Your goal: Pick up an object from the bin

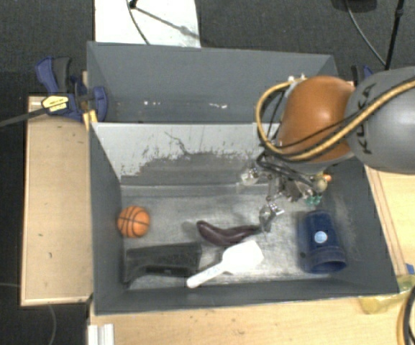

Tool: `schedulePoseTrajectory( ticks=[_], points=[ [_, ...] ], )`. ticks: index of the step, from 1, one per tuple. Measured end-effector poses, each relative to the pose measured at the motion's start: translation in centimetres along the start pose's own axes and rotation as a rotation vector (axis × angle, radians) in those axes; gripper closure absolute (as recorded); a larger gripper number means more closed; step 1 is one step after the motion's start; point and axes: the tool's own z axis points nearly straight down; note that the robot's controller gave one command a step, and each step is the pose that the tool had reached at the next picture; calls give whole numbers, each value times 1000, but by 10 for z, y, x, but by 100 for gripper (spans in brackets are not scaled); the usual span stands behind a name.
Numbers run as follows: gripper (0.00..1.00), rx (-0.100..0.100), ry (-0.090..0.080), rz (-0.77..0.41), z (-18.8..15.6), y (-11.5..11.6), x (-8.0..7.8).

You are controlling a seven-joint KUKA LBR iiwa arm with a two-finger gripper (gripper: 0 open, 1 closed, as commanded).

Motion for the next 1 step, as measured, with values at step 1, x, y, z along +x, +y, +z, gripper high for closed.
schedulePoseTrajectory(
  ticks=[1],
  points=[
    [100,-1,-2,40,36,45,-20]
  ],
)
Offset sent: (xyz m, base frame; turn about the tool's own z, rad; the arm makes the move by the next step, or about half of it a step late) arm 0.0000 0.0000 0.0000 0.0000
